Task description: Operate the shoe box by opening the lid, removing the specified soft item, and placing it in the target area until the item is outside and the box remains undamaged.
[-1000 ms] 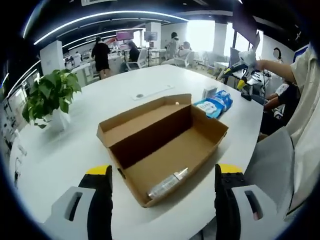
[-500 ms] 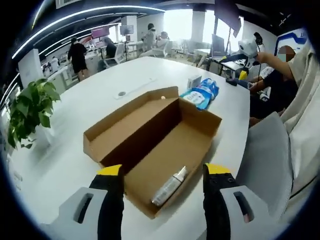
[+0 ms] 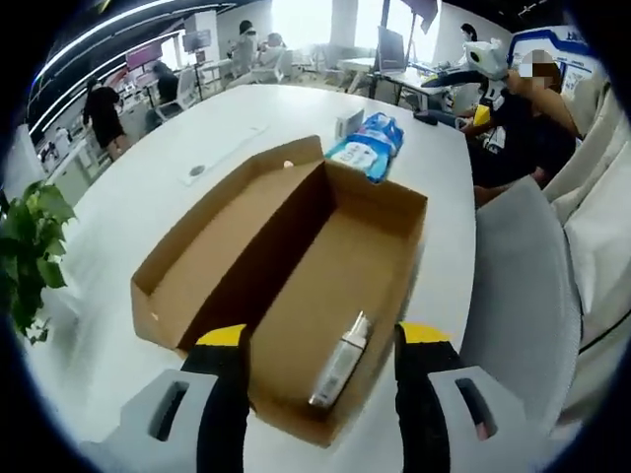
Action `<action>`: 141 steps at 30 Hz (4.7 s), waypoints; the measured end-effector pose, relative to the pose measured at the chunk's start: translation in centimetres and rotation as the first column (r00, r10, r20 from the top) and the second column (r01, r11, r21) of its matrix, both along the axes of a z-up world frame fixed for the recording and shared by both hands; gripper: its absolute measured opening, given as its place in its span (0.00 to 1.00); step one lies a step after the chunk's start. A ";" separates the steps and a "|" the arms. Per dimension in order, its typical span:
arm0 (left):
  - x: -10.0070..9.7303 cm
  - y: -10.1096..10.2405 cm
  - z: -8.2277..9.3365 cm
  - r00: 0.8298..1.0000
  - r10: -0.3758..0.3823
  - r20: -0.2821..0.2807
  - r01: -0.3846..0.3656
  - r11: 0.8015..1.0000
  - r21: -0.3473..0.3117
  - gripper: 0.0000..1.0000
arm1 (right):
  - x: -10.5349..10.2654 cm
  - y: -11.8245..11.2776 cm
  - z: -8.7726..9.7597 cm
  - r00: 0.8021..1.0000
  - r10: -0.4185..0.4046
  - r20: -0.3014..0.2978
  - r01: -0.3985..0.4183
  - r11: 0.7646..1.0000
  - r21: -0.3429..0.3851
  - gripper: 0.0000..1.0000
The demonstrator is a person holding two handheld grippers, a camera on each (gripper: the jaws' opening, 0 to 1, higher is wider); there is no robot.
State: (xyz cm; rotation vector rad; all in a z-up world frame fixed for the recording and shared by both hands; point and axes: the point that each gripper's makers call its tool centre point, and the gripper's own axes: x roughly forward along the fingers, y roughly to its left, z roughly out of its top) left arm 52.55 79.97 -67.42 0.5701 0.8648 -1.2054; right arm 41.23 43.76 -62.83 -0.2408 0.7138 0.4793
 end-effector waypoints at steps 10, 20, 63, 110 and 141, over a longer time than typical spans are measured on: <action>0.2 -0.2 -1.4 0.989 -0.141 -0.047 0.145 0.985 0.095 0.57 | -2.0 1.2 0.2 1.000 -0.021 0.003 0.021 0.999 0.030 0.96; -0.6 -0.4 -3.6 0.946 -0.301 -0.125 0.321 0.925 0.202 0.52 | -3.1 2.1 1.1 0.999 -0.048 0.020 0.046 0.997 0.059 0.96; -1.6 0.7 -9.9 0.865 -0.437 -0.245 0.497 0.813 0.303 0.41 | -3.1 3.4 2.0 0.995 -0.095 0.043 0.090 0.991 0.101 0.96; -0.9 -0.4 -9.9 0.947 -0.272 -0.169 0.312 0.901 0.300 0.17 | -2.9 4.4 2.4 0.993 -0.090 0.075 0.079 0.987 0.139 0.93; -2.1 -4.9 -1.6 0.964 -0.266 -0.026 0.267 0.961 0.069 0.17 | -2.2 8.0 4.5 0.978 0.083 0.192 -0.114 0.981 0.157 0.71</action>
